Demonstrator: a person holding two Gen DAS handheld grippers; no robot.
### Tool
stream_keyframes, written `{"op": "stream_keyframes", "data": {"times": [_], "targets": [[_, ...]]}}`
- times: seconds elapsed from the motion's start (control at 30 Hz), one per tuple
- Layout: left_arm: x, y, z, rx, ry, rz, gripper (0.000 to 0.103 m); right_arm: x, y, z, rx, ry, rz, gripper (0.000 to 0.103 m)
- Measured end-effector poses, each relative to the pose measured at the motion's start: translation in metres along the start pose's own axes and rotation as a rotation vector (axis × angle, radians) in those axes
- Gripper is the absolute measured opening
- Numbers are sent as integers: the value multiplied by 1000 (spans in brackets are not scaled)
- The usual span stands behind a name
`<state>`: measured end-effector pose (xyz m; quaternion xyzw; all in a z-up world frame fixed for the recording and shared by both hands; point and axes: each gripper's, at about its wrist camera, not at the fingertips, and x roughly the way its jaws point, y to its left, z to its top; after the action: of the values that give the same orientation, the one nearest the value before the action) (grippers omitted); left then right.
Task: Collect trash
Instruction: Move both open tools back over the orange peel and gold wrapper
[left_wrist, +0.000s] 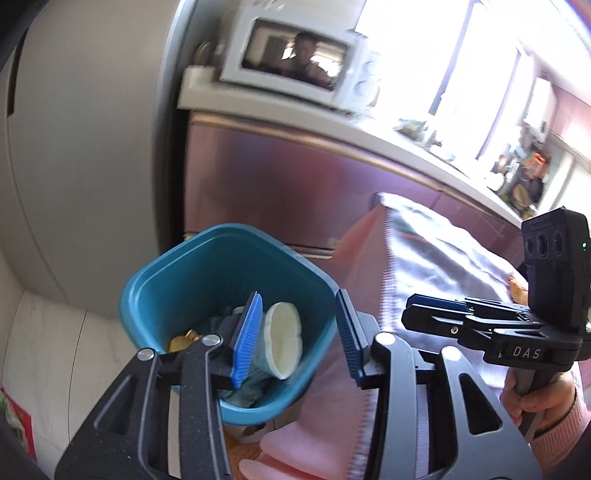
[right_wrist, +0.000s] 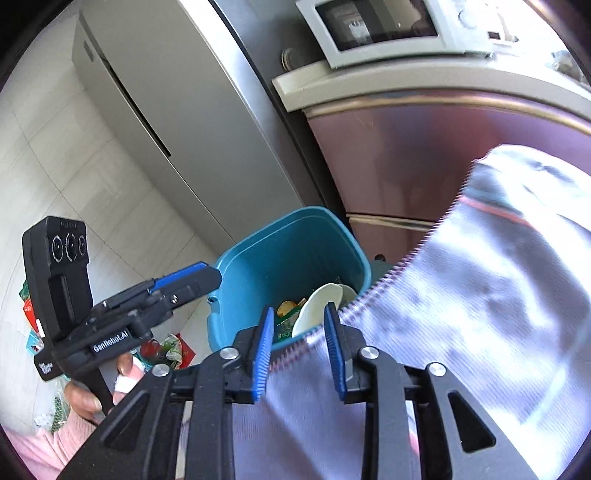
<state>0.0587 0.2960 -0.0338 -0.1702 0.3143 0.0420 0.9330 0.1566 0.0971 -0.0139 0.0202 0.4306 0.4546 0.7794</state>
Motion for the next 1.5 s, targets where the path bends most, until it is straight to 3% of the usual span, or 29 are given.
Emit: {"op": "stream_keyframes", "data": {"times": [0.17,0.37,0.7,1.0,1.23,1.5], "targets": [[-13,-41,1,73,-36,-90,47,-49,-10,-20,1,-71,-29,40],[-13,-101,-6,166,-26,-220,49,-111,-32,-53,48,-156,-126,45],[14,-221,-43,295,109,-465,50,-199,-86,-112,191,-251,-296,47],[42,-319,-77,438,230,-583,50,-261,-137,-151,330,-349,-416,47],[73,-374,-95,477,333,-621,50,-291,-170,-176,411,-400,-435,47],[103,-420,-103,502,418,-635,50,-298,-187,-189,450,-413,-426,47]]}}
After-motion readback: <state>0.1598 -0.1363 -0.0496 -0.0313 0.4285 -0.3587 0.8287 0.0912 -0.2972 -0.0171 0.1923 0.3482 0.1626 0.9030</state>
